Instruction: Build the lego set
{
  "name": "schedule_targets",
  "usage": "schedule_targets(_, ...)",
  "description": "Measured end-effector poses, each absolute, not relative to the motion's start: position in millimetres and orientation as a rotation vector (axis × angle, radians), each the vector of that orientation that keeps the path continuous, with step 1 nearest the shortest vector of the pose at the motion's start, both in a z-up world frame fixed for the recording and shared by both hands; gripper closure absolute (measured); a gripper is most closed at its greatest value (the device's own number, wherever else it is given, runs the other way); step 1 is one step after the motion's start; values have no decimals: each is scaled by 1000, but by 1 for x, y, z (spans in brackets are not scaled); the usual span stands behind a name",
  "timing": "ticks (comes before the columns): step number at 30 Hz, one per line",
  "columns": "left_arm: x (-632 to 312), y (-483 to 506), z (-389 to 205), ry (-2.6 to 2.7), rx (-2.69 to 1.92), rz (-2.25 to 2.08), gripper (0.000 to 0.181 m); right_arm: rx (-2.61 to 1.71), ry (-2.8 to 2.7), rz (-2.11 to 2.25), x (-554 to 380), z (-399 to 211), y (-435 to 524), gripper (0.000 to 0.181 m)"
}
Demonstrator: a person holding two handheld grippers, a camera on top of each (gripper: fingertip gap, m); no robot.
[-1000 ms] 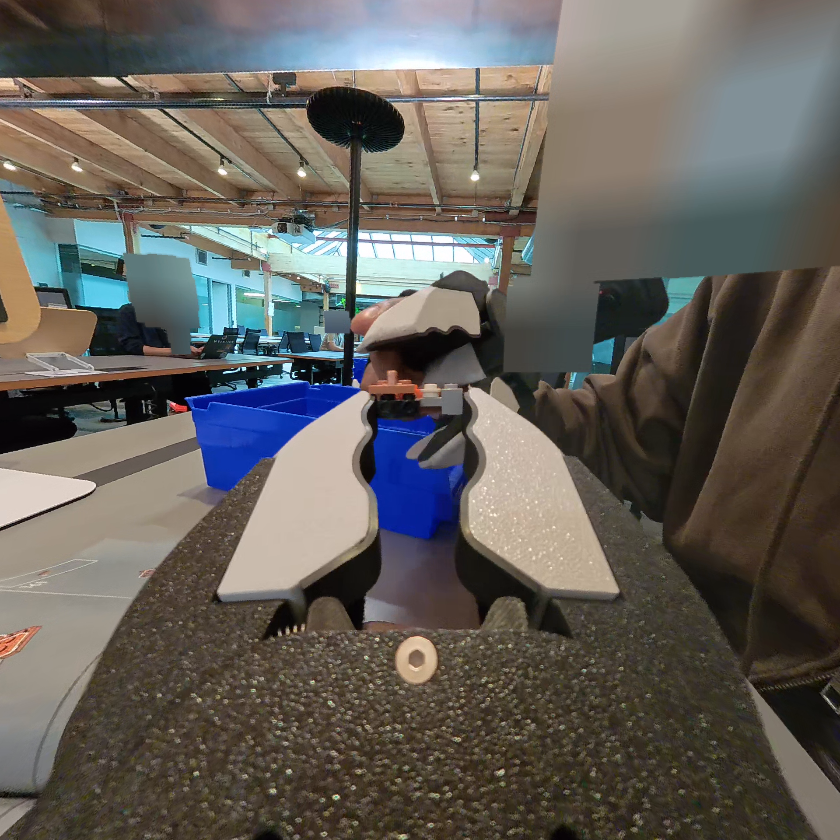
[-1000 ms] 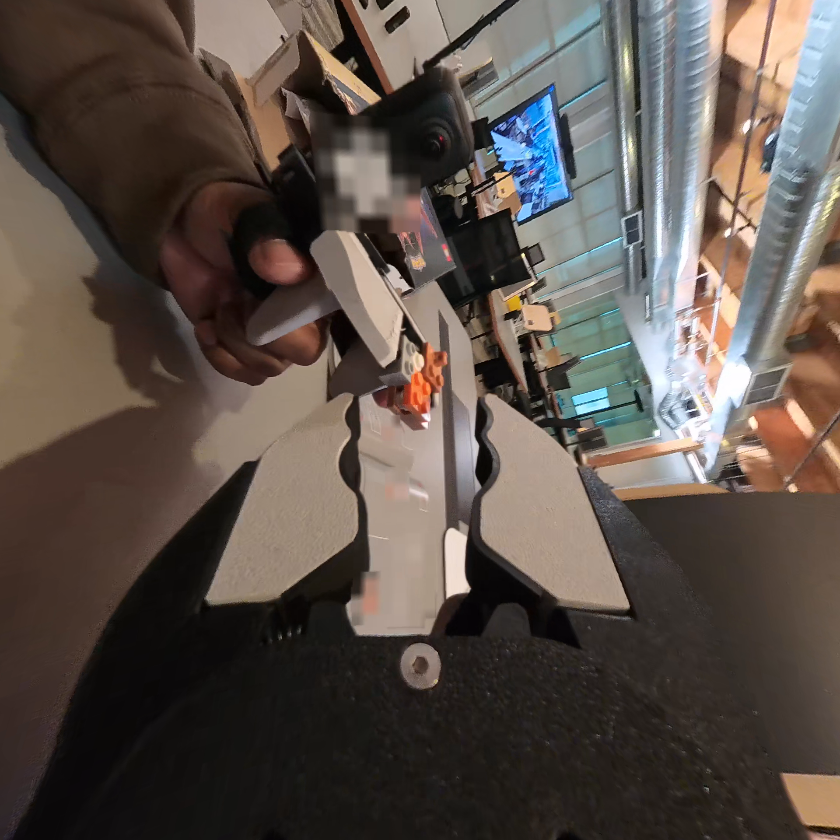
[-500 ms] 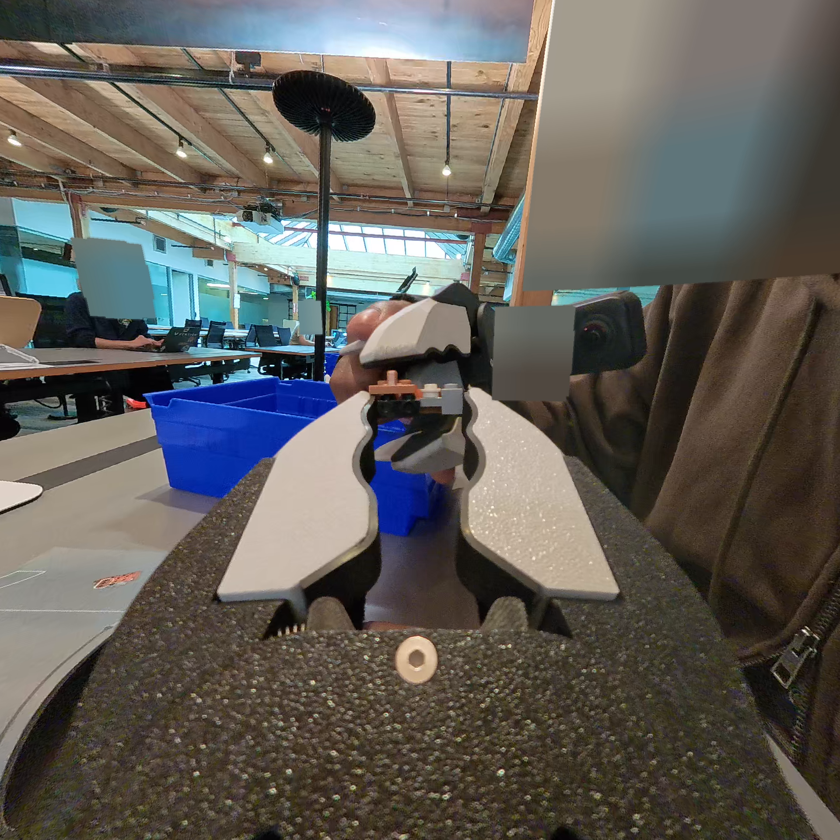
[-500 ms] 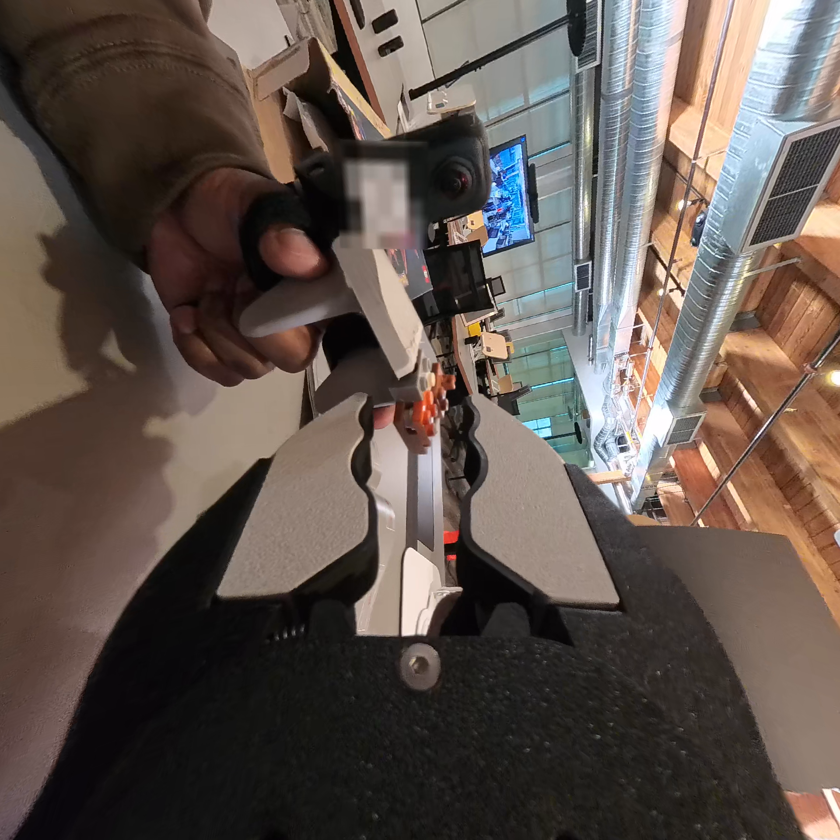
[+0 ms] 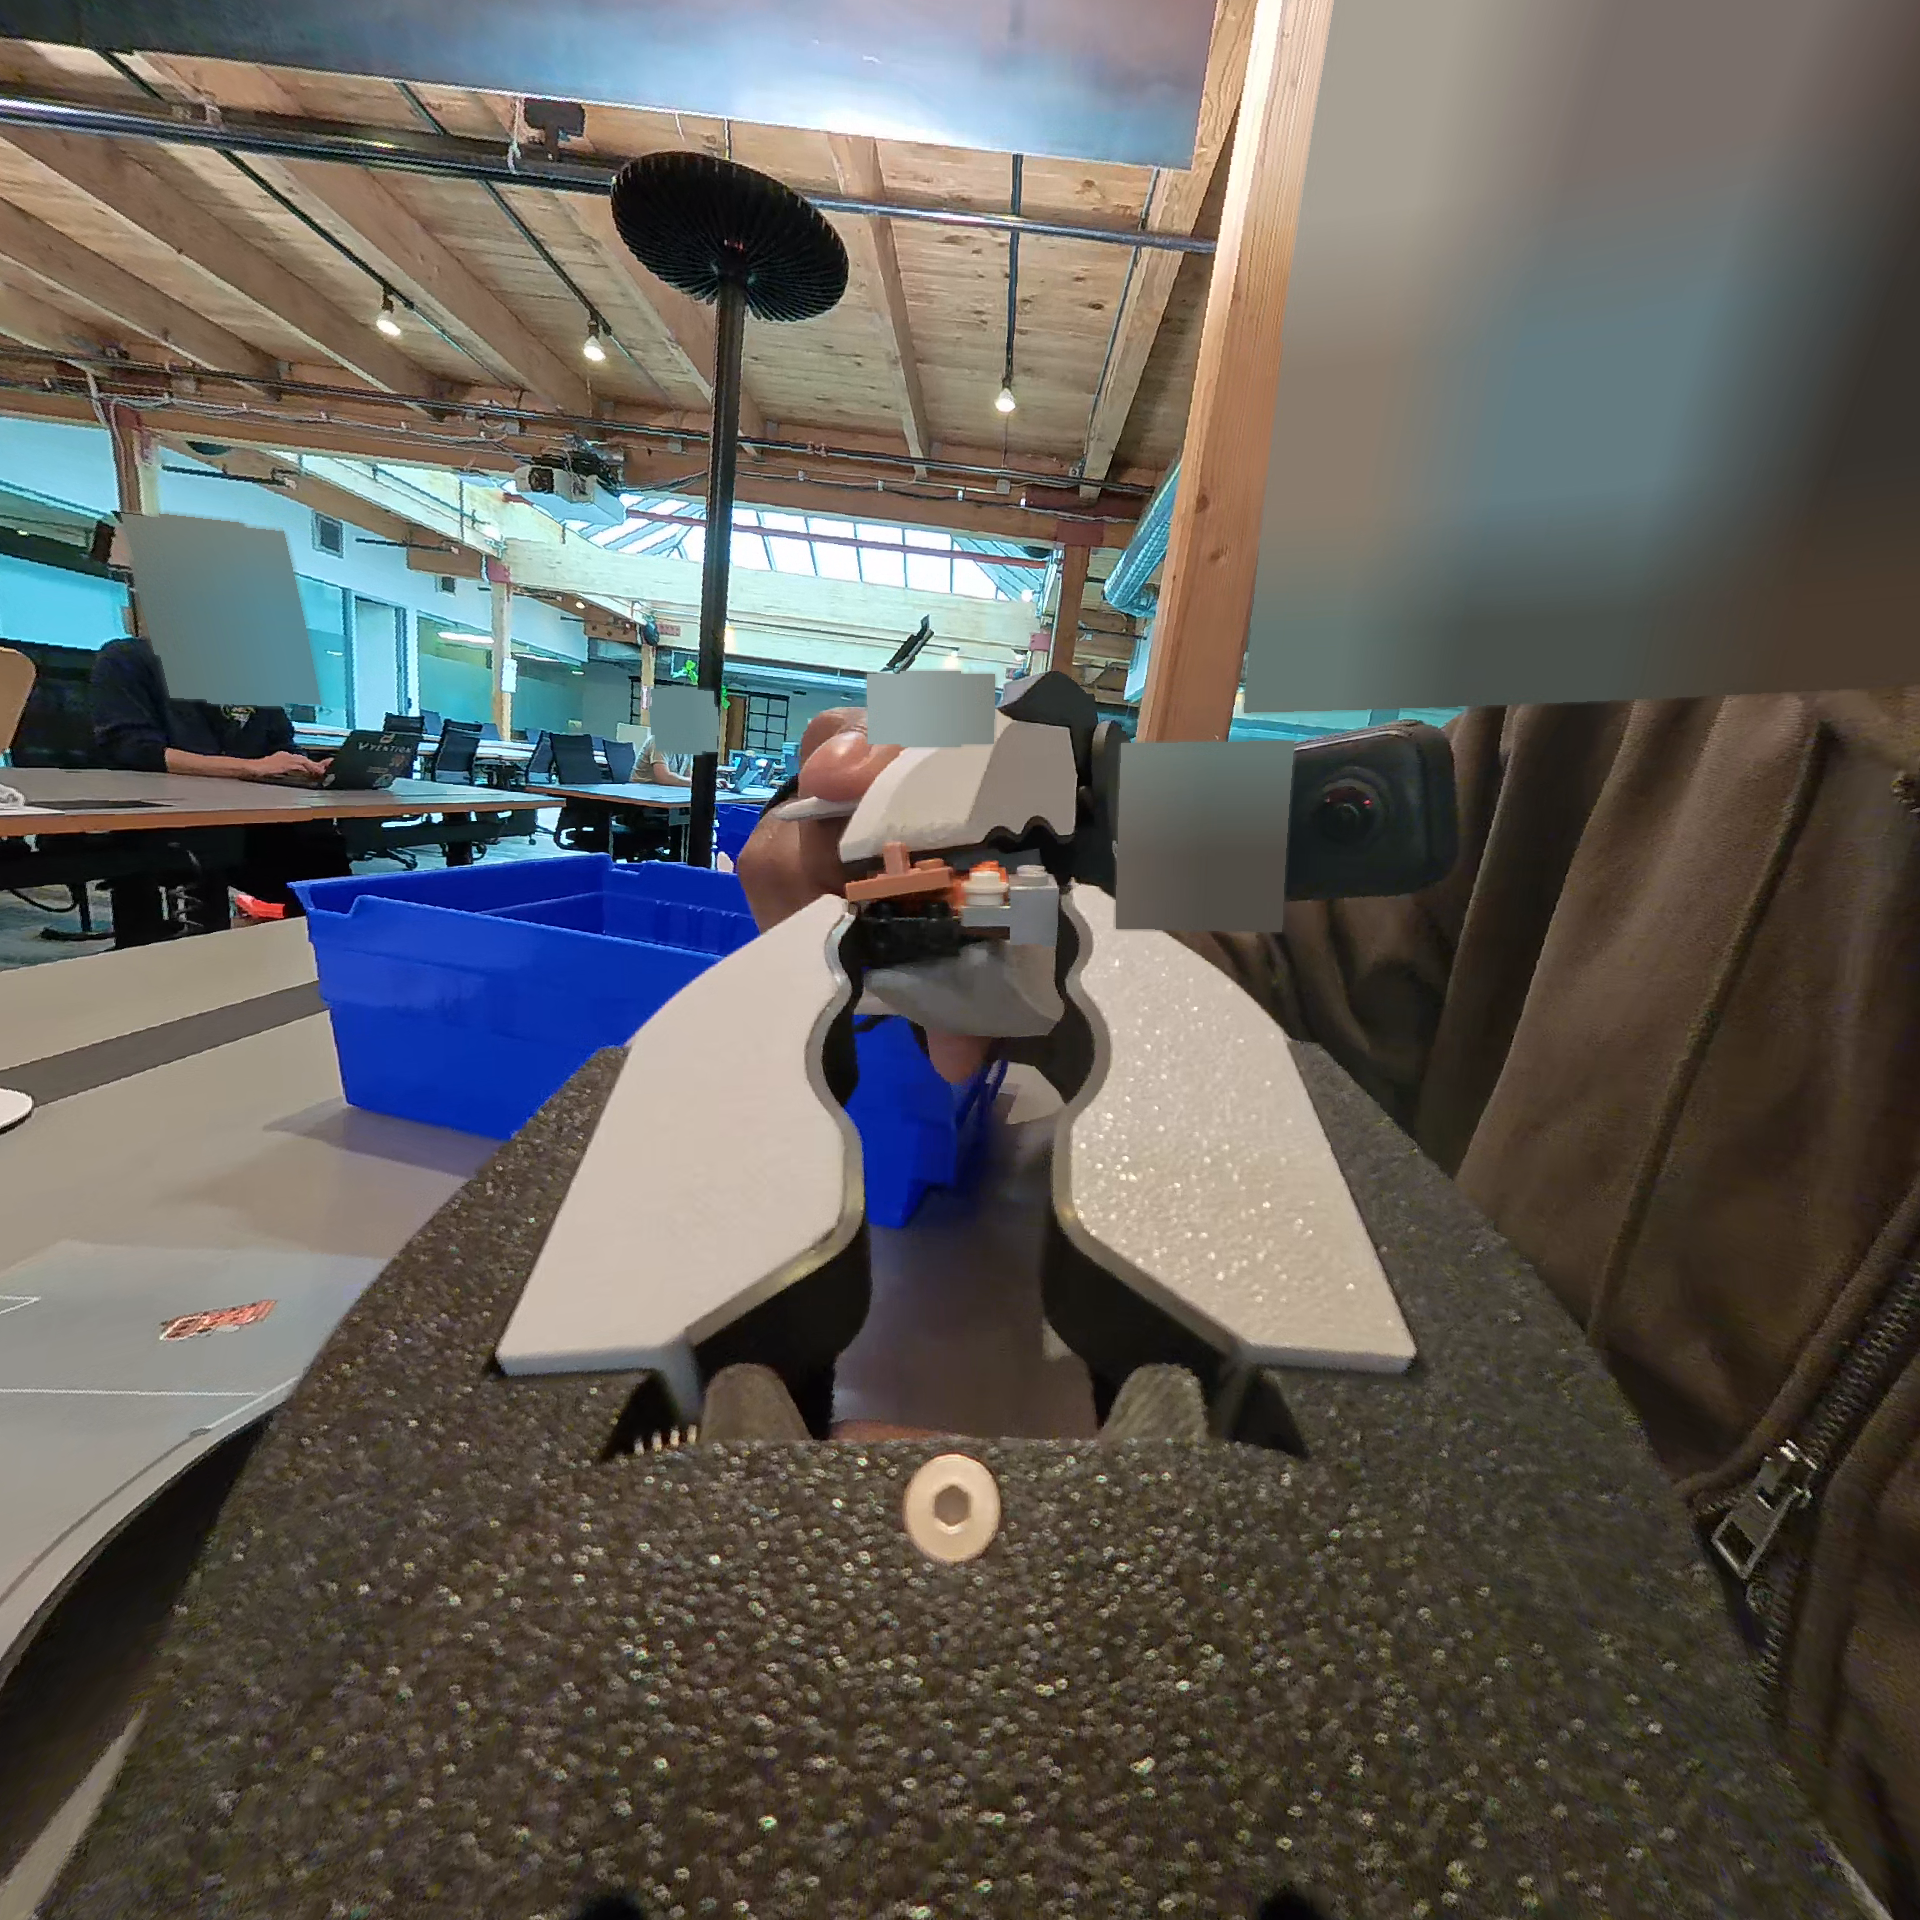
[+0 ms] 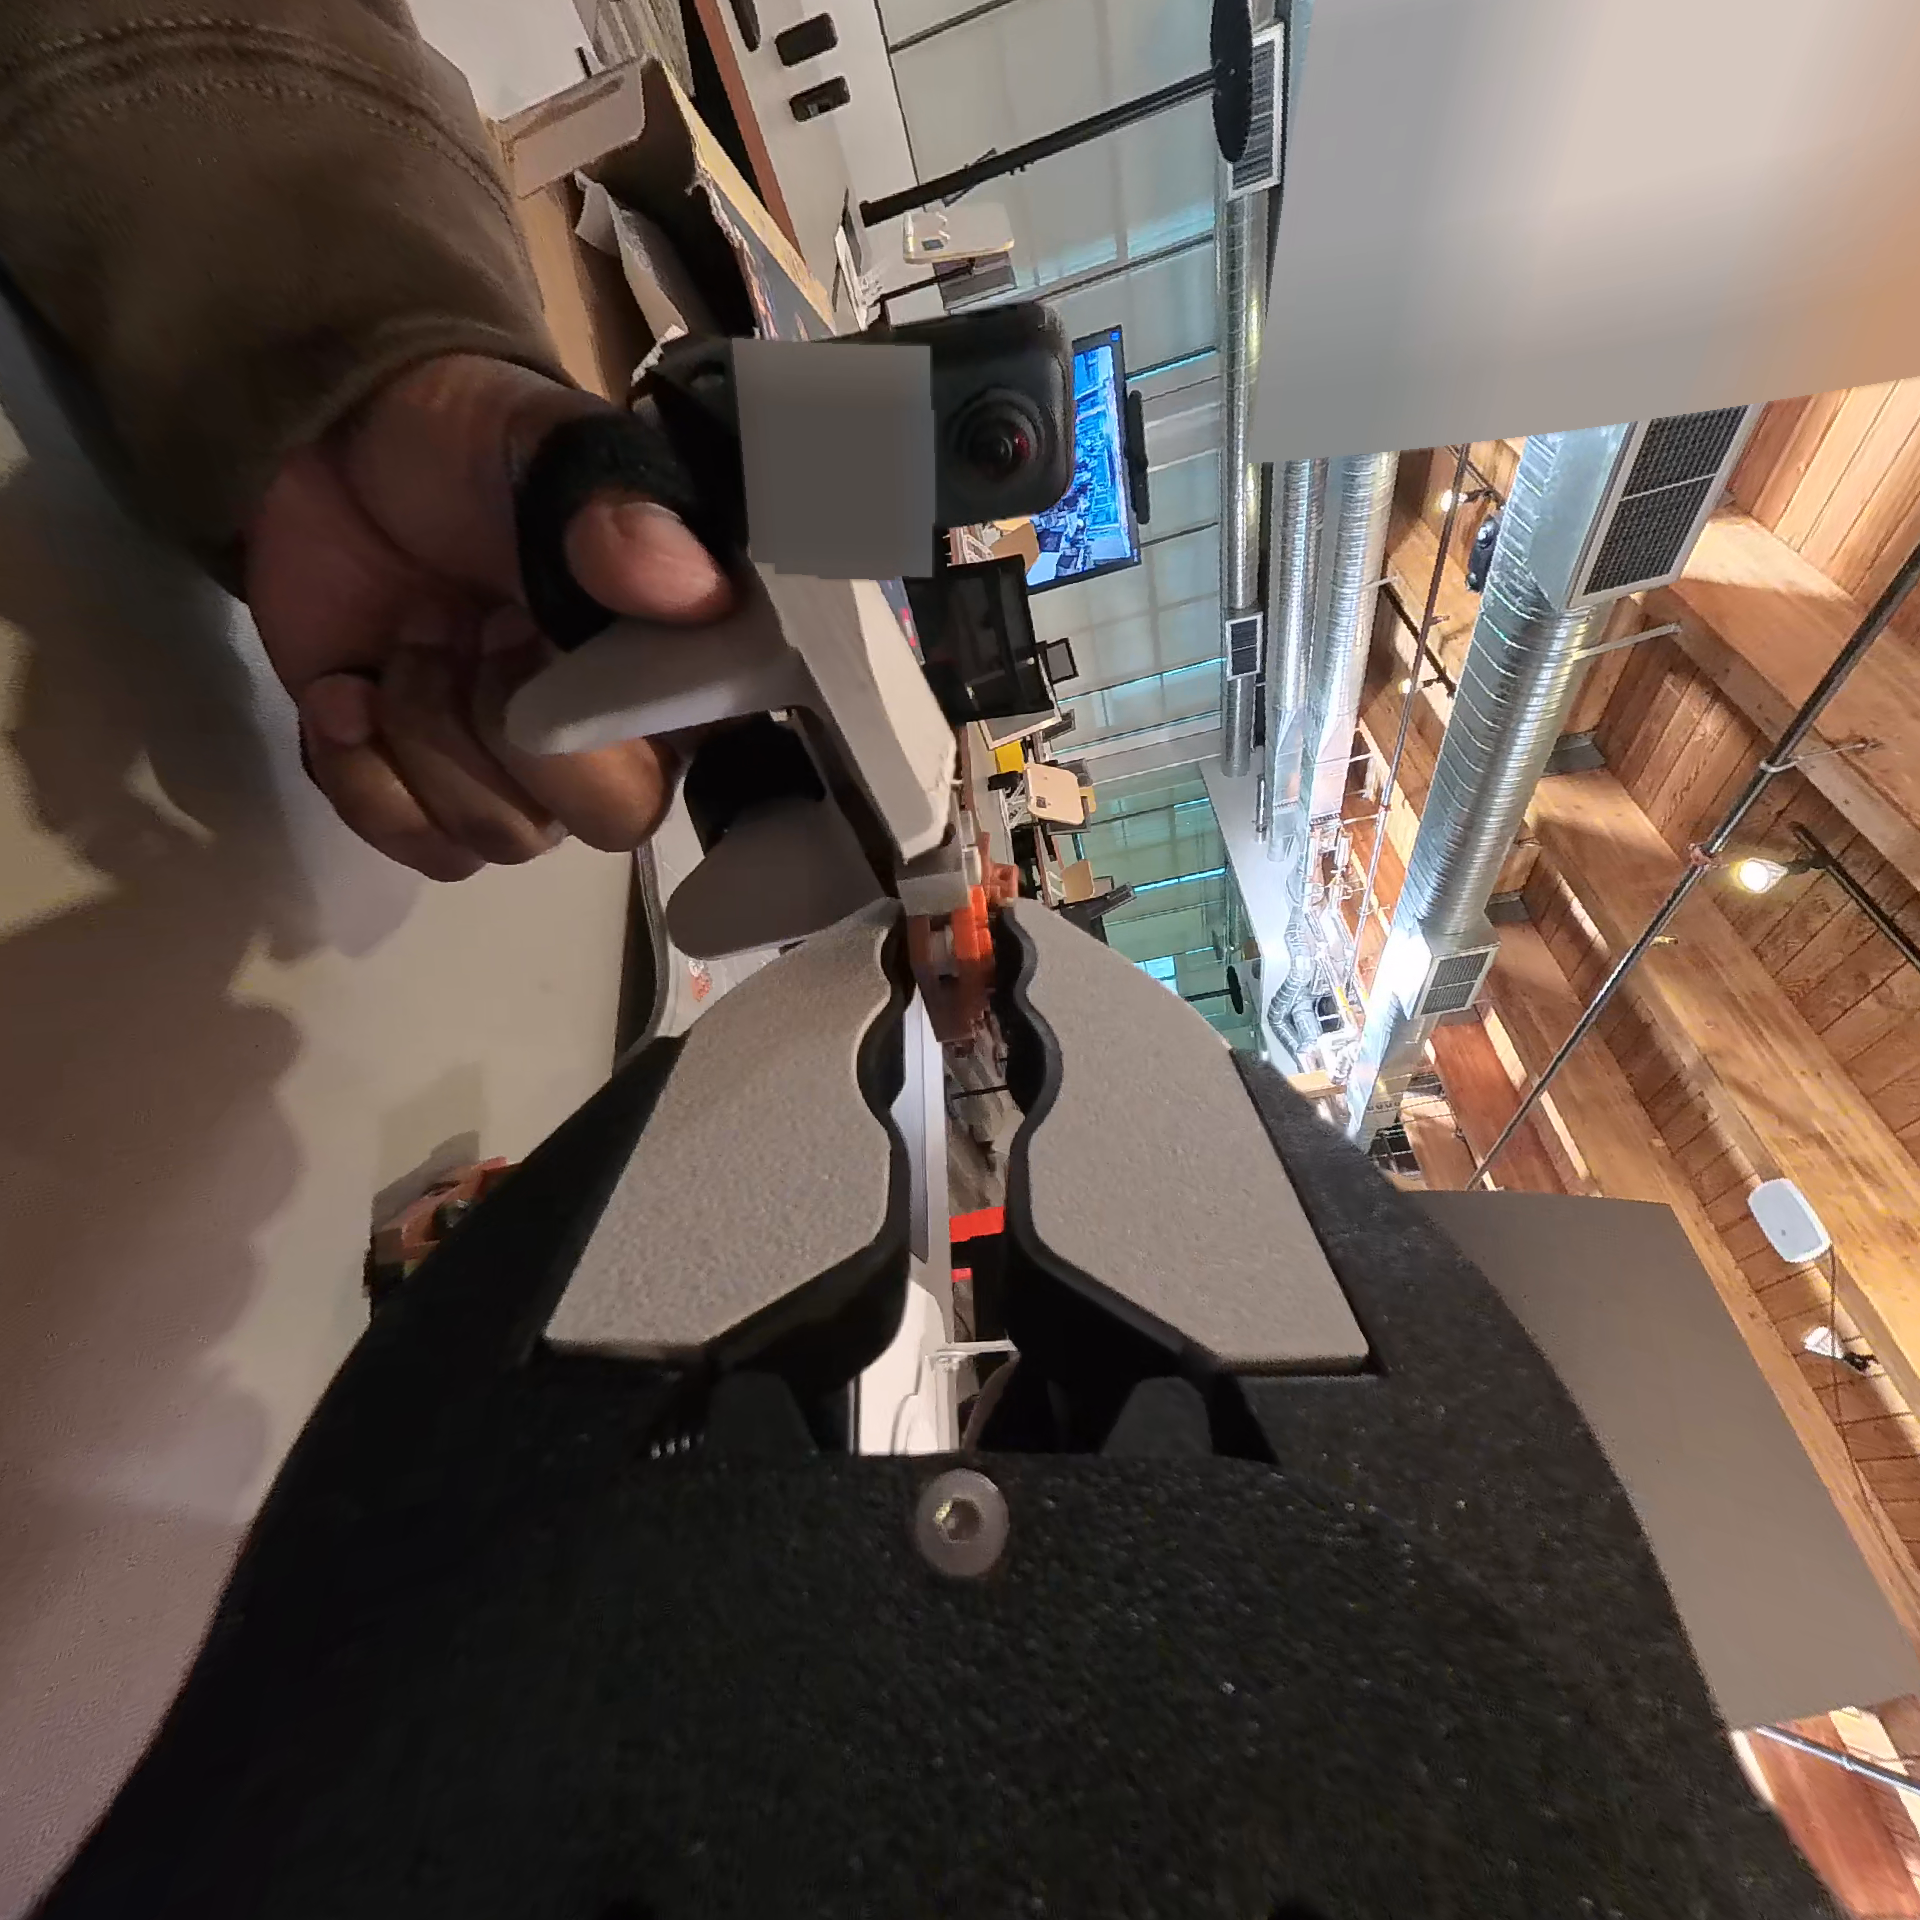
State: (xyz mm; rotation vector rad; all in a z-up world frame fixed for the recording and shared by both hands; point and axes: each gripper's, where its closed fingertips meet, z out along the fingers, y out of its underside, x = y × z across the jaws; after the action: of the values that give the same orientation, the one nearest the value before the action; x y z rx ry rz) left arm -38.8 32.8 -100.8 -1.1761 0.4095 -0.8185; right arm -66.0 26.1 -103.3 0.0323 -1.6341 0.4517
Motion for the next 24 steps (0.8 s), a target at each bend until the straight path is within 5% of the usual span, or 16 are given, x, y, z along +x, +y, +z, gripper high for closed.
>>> schedule_targets(15, -46, 33, -99, 474, -1231, -737, 145, -59, -1611, 532, -64, -97, 36, 169)
schedule_targets(24, -54, 13, -86, 829, -1139, -101, 148, -46, -1694, 605, -56, -101, 27, 169)
